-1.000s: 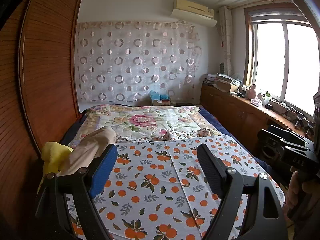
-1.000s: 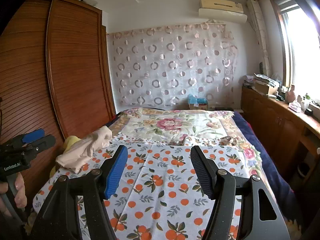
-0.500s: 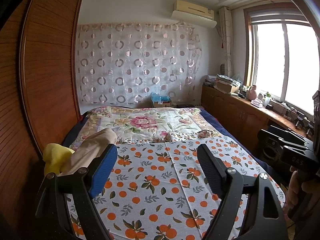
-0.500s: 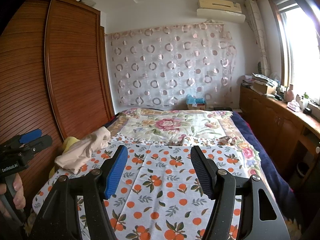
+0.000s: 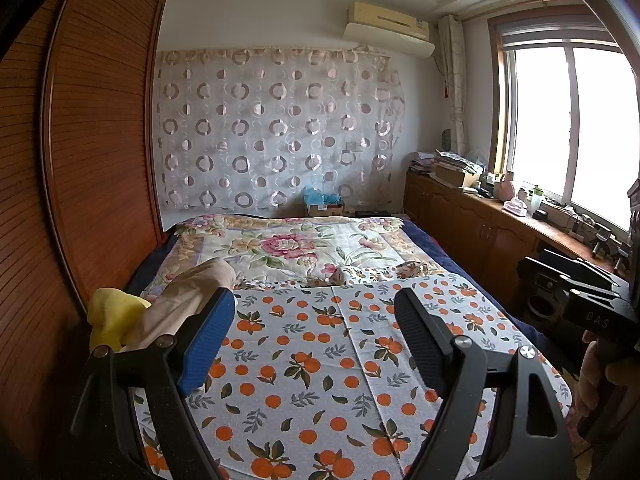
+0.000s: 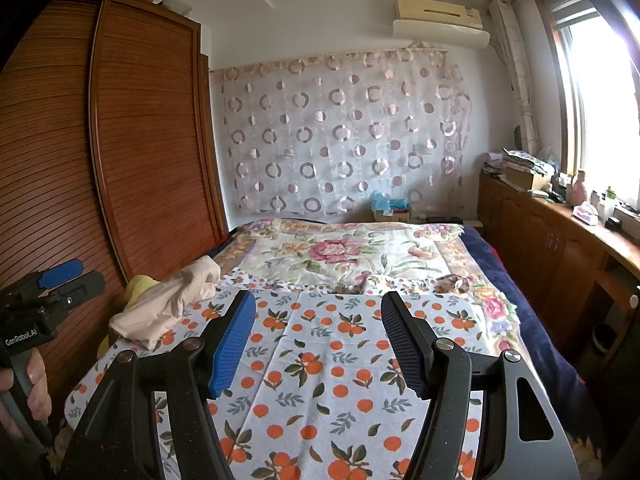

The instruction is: Fold small clothes

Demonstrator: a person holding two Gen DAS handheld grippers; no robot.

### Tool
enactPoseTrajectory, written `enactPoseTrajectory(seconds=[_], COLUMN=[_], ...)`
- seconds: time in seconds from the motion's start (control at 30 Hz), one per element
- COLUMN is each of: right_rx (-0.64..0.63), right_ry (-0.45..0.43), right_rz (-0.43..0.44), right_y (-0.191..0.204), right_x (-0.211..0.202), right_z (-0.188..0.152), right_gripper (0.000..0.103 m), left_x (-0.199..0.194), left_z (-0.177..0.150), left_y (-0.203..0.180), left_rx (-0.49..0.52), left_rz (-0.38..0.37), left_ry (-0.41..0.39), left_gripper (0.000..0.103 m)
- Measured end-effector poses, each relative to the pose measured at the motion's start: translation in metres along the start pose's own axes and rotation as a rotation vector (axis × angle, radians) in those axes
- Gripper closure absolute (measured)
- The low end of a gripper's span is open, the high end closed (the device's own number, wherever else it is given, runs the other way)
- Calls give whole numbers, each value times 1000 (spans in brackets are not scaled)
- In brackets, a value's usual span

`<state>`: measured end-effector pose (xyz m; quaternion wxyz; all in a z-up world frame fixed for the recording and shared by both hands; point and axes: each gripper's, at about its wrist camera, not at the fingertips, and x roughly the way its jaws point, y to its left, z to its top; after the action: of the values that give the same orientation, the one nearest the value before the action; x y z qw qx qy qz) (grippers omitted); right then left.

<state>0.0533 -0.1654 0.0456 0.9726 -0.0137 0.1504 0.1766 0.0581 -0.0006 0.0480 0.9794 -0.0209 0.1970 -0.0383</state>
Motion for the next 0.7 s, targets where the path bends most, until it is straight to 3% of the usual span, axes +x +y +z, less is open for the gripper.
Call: enactPoseTrajectory(seconds=[0.7], right_rx=[-2], right_ry=[2], right_rz=[0], right_y=[-3], right_x=[-4], right_z=[4], right_gripper=[36], left_x=[1], left_z=[-2], left_y=[0], left_rx=[1], left_rz=[0], left_ry=[-3], left_gripper=[21])
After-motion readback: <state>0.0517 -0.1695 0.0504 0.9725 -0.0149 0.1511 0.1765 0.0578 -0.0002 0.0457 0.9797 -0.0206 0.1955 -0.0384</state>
